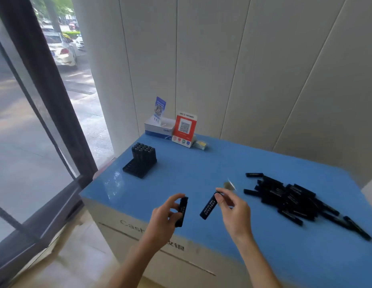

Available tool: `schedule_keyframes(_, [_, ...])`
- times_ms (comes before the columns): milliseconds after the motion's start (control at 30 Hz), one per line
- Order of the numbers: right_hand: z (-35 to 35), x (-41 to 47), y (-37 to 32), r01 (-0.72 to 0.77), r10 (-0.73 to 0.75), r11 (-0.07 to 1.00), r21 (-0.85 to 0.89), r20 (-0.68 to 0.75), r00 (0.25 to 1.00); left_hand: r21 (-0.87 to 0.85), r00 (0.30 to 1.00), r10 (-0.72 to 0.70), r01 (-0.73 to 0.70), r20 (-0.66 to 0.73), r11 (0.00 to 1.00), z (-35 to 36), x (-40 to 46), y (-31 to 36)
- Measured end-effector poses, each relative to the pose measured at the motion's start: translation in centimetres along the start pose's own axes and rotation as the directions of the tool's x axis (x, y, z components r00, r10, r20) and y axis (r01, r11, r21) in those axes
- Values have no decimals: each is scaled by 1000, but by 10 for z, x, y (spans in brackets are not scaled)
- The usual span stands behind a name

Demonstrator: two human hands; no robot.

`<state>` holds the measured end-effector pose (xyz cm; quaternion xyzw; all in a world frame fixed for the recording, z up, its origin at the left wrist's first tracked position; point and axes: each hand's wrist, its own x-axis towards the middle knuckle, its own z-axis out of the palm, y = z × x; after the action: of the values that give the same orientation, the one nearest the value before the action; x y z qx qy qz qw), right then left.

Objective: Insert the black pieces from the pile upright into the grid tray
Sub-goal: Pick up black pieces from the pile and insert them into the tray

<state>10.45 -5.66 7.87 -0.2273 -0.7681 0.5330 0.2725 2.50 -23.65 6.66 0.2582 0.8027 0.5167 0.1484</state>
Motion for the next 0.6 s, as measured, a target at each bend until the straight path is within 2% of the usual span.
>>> schedule_keyframes(200, [94,-10,-14,-41,40,999,20,54,998,-49,996,-34,30,-88,998,-81,-1,-39])
schedule_keyframes(400, [141,10,-19,-91,90,996,17,74,993,-85,993,-65,57,-103,995,-123,20,-67])
schedule_keyframes(600, [185,61,-20,-77,75,996,32,83,994,-28,992,-66,64,-107,998,-156,71,-88])
